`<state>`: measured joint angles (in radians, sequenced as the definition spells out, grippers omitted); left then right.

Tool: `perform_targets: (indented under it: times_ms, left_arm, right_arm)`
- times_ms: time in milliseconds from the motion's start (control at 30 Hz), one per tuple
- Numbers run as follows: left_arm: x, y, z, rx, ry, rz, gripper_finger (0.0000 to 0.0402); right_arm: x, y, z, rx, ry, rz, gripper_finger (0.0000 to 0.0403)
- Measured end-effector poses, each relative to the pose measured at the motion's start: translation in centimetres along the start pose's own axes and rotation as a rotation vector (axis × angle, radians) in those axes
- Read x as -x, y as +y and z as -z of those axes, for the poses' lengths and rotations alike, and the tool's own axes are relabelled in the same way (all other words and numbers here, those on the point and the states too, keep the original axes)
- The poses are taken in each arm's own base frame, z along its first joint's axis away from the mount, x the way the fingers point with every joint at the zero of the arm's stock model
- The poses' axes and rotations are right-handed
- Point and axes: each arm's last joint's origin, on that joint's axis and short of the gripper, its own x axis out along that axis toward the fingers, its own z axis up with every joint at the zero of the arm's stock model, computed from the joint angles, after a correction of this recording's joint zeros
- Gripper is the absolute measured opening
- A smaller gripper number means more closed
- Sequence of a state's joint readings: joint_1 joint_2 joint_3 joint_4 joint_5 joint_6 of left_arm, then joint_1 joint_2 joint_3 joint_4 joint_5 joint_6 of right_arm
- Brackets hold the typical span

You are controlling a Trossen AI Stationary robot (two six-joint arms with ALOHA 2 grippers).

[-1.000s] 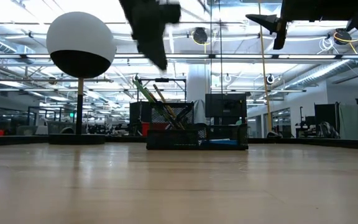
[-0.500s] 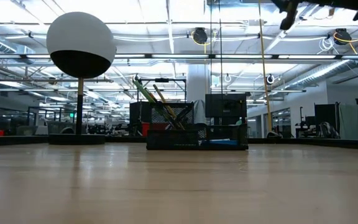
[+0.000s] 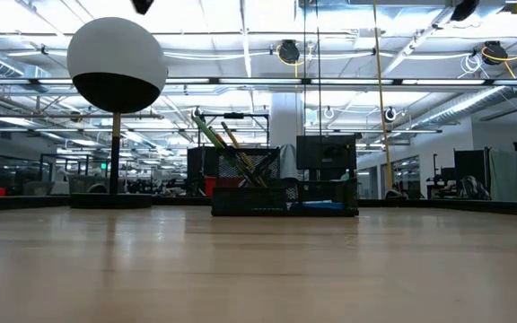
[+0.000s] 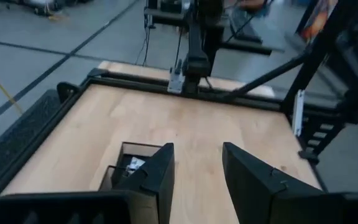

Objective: Pick and place office supplies into organizer
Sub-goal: Return to Home Position

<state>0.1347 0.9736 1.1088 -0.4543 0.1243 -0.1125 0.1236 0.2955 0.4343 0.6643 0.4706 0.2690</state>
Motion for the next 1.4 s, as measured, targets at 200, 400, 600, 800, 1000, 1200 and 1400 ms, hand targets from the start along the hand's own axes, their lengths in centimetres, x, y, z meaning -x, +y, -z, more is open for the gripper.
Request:
perform_targets:
  times_ms: [200,400,600,800,1000,1200,1400]
  left_arm:
    - [3.4,0.1,3.8,0.031,-0.158,-0.028,0.0129]
    - [7.2,0.2,6.5,0.046,-0.306,-0.097,0.0129]
    - [10.8,0.1,8.6,0.067,-0.426,-0.104,0.0129]
    - [13.2,0.1,10.7,0.076,-0.510,-0.089,0.0129]
    - [14.2,0.3,12.7,0.114,-0.524,-0.132,0.0129]
    - [13.7,0.5,13.2,0.125,-0.506,-0.162,0.0129]
    - [12.9,0.8,13.8,0.139,-0.501,-0.215,0.0129]
  right_arm:
    - [1.1,-0.1,-1.4,0.068,-0.044,-0.018,0.0181]
    - [1.7,-0.2,-2.1,0.100,-0.071,-0.022,0.0181]
    - [2.9,-0.9,-2.0,0.092,-0.092,-0.026,0.0181]
    - [4.5,-2.4,0.2,0.028,-0.126,-0.001,0.0181]
    - [5.9,-4.0,2.9,-0.003,-0.196,0.000,0.0181]
    - [6.2,-4.2,3.0,-0.047,-0.239,0.023,0.0181]
    - [6.2,-4.3,2.9,-0.045,-0.252,0.038,0.0181]
